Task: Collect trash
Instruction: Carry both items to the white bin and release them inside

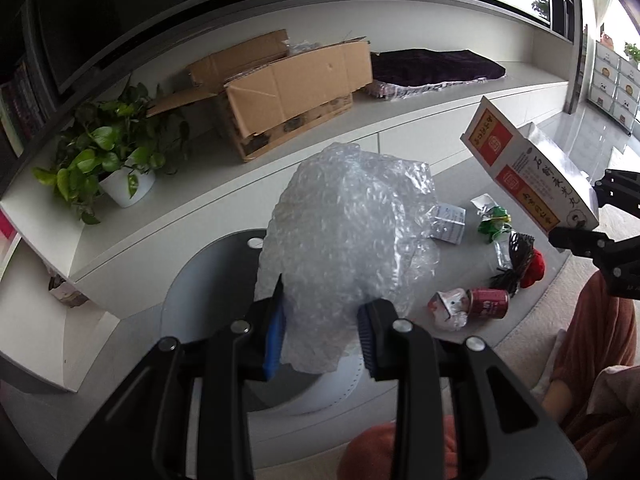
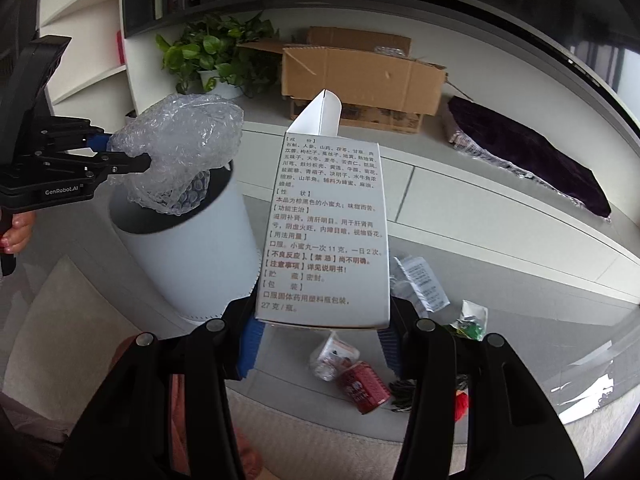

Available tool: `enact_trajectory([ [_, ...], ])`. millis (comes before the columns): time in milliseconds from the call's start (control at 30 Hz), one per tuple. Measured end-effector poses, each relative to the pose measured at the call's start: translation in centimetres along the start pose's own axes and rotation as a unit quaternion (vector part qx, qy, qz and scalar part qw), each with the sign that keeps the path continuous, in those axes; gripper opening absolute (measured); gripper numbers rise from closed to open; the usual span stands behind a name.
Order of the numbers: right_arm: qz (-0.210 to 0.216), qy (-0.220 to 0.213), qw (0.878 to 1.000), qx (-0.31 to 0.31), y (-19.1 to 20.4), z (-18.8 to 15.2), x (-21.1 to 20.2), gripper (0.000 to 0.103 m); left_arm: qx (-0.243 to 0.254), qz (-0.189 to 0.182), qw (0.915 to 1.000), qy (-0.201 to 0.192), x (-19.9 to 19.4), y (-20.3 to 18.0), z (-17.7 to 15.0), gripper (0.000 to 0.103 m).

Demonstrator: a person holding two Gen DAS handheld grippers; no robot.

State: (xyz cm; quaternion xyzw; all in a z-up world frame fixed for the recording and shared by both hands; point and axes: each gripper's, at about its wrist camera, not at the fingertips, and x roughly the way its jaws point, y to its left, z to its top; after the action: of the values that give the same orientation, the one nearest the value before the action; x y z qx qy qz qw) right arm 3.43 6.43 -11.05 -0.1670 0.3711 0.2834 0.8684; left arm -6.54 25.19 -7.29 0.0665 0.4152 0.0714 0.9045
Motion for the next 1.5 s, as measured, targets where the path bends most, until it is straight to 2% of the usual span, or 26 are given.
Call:
enact_trajectory([
  [167,0.031,-0.007,0.999,-0.023,5.0,2.7,1.4,0.047,-0.018,0.015,0.9997,0.001,-0.6,5.0,-1.8,0.032],
  [300,0.046,-0.005,0.998,-0.036,7.9,4.4,2.7,0.047,-0.023,0.018,0.9995,0.008,-0.3,7.3,-2.8,0.032],
  [733,0.062,0.018,0.997,-0.053,12.0,7.4,6.6,0.048,-0.028,-0.013,0.999,0.033,4.1,11.5,-4.3,0.033],
  [800,0.064,0.017,0.996,-0.052,12.3,7.7,6.9,0.048,-0.026,-0.017,0.999,0.033,4.6,11.9,-4.4,0.036],
  [867,0.066,0.018,0.996,-0.052,12.6,8.0,7.2,0.048,-0.023,-0.026,0.999,0.029,4.6,12.2,-4.5,0.044],
  [933,0.07,0.02,0.996,-0.051,13.0,8.2,7.6,0.048,-0.022,-0.024,0.9992,0.024,4.5,12.4,-4.4,0.075],
  [967,0.071,0.021,0.996,-0.051,13.2,8.3,7.8,0.048,-0.02,-0.021,0.9995,0.016,4.3,12.4,-4.5,0.077],
  [1333,0.085,0.024,0.994,-0.061,15.8,9.4,9.6,0.049,-0.017,-0.002,0.9998,0.006,2.5,13.2,-5.3,0.077],
  [1400,0.086,0.026,0.994,-0.065,16.2,9.6,9.9,0.054,-0.02,-0.001,0.9998,0.008,2.4,13.4,-5.7,0.077],
  [1467,0.086,0.025,0.994,-0.065,16.5,9.8,10.0,0.068,-0.023,0.001,0.9997,0.01,2.2,13.6,-6.0,0.077],
  [1500,0.087,0.023,0.994,-0.066,16.6,9.9,10.0,0.068,-0.024,0.002,0.9997,0.011,2.1,13.7,-6.1,0.077],
])
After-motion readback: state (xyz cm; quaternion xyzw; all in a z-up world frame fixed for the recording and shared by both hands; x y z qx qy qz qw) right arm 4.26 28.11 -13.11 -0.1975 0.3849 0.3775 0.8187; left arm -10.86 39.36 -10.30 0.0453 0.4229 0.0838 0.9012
